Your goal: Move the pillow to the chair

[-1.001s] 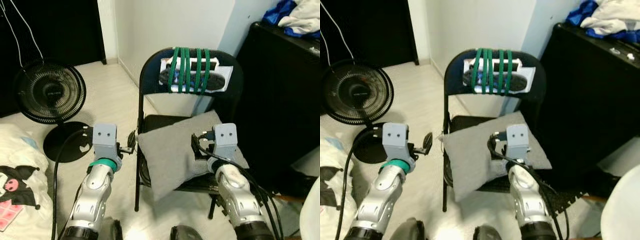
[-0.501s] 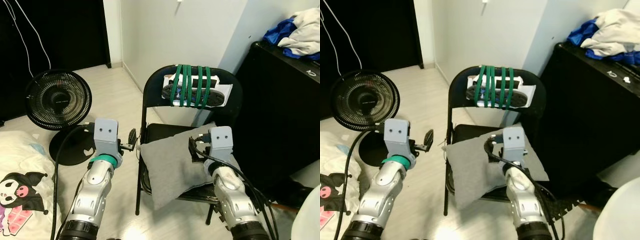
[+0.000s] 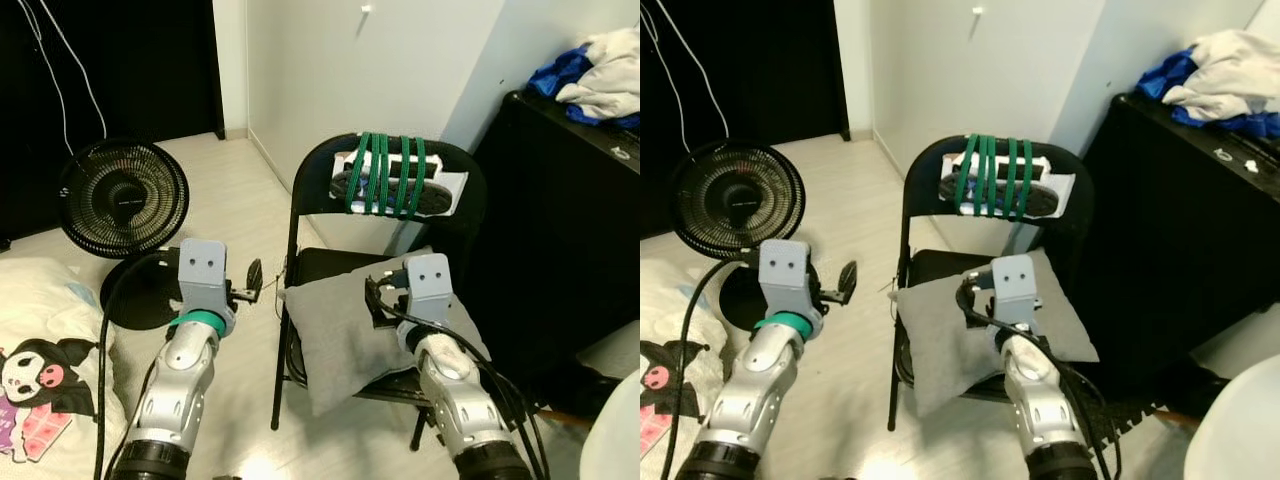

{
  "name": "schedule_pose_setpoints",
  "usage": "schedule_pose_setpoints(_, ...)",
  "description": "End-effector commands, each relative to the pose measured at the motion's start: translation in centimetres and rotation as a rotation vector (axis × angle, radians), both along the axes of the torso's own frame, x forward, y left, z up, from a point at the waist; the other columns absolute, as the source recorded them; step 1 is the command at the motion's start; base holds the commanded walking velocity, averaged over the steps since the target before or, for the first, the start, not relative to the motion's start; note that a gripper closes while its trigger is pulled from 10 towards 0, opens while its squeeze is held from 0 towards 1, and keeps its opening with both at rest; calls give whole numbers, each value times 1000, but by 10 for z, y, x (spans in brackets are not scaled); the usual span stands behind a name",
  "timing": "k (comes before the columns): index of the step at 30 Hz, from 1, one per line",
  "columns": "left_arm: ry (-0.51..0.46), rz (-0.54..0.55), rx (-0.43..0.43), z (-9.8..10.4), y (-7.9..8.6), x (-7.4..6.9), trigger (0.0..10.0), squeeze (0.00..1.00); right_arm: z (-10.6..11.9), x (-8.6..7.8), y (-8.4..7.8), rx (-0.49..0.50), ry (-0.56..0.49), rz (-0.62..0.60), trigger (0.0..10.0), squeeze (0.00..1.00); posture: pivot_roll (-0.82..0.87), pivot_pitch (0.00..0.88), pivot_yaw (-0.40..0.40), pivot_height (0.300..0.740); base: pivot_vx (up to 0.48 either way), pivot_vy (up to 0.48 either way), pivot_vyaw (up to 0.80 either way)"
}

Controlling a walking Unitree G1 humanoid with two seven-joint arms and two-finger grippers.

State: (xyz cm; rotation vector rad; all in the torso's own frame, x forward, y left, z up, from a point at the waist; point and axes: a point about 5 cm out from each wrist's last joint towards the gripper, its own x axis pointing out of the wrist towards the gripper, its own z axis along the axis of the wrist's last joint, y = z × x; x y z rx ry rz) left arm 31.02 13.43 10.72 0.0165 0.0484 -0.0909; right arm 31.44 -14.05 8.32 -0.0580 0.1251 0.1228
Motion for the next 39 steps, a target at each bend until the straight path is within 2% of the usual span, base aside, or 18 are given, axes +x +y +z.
schedule_pose_setpoints(1, -12, 5, 2, -2, 1, 0, 10000, 0, -4, 3, 1, 4, 13, 9, 10000, 0, 82, 0, -39, 740, 0, 0, 0)
schedule_pose_setpoints(7, -17, 12, -12, 0, 9, 3, 10000, 0, -2, 7, 0, 1, 24, 0, 10000, 0, 49, 0, -22, 740, 0, 0, 0)
schedule_pose_setpoints(9, 5, 23, -29, -6, 11, 2, 10000, 0, -4, 5, -5, -11, 32, -9, 10000, 0, 38, 0, 26, 740, 0, 0, 0)
schedule_pose_setpoints(10, 5, 23, -29, -6, 11, 2, 10000, 0, -4, 5, -5, -11, 32, -9, 10000, 0, 38, 0, 26, 740, 0, 0, 0)
schedule_pose_setpoints(11, 20, 24, -36, -12, 9, 1, 10000, 0, -8, 2, -8, 24, 61, -10, 10000, 0, 47, 0, 40, 740, 0, 0, 0)
schedule_pose_setpoints(15, 37, 24, -37, -18, 6, 0, 10000, 0, -13, -2, -12, 47, 80, -13, 10000, 0, 52, 0, 24, 740, 0, 0, 0)
schedule_pose_setpoints(16, 38, 7, -42, -20, 3, 1, 10000, 0, -16, -5, -17, 122, 106, -58, 10000, 0, 48, 0, -21, 740, 0, 0, 0)
schedule_pose_setpoints(17, 54, 12, -17, -21, 4, 3, 10000, 0, -18, -7, -20, 127, 121, -80, 10000, 0, 27, 0, 7, 740, 0, 0, 0)
schedule_pose_setpoints(18, 74, 16, -40, -21, 3, 4, 10000, 0, -18, -8, -23, 126, 123, -97, 10000, 0, 21, 0, 9, 740, 0, 0, 0)
schedule_pose_setpoints(23, 90, -5, -46, -22, -6, 4, 10000, 0, -15, -7, -31, 149, 92, -148, 10000, 0, 36, 0, -1, 740, 0, 0, 0)
schedule_pose_setpoints(27, 102, 18, 6, -25, -4, 3, 10000, 0, -15, -6, -19, 142, 87, -136, 10000, 0, 34, 0, -5, 740, 0, 0, 0)
schedule_pose_setpoints(31, 106, 42, -25, -24, 1, 5, 10000, 0, -14, -4, -7, 137, 86, -95, 10000, 0, 39, 0, 15, 740, 0, 0, 0)
schedule_pose_setpoints(32, 107, 39, -28, -24, 2, 6, 10000, 0, -16, -5, -3, 86, 90, -72, 10000, 0, 34, 0, 21, 740, 0, 0, 0)
schedule_pose_setpoints(35, 101, 28, -30, -23, 1, 6, 10000, 0, -16, -6, 0, 94, 90, -62, 10000, 0, 40, 0, 39, 740, 0, 0, 0)
schedule_pose_setpoints(38, 85, -4, -34, -20, -4, 6, 10000, 0, -13, -7, -2, 86, 76, -87, 10000, 0, 37, 0, 34, 740, 0, 0, 0)
schedule_pose_setpoints(39, 84, -15, -28, -20, -7, 7, 10000, 0, -14, -8, -4, 110, 82, -109, 10000, 0, 53, 0, 17, 740, 0, 0, 0)
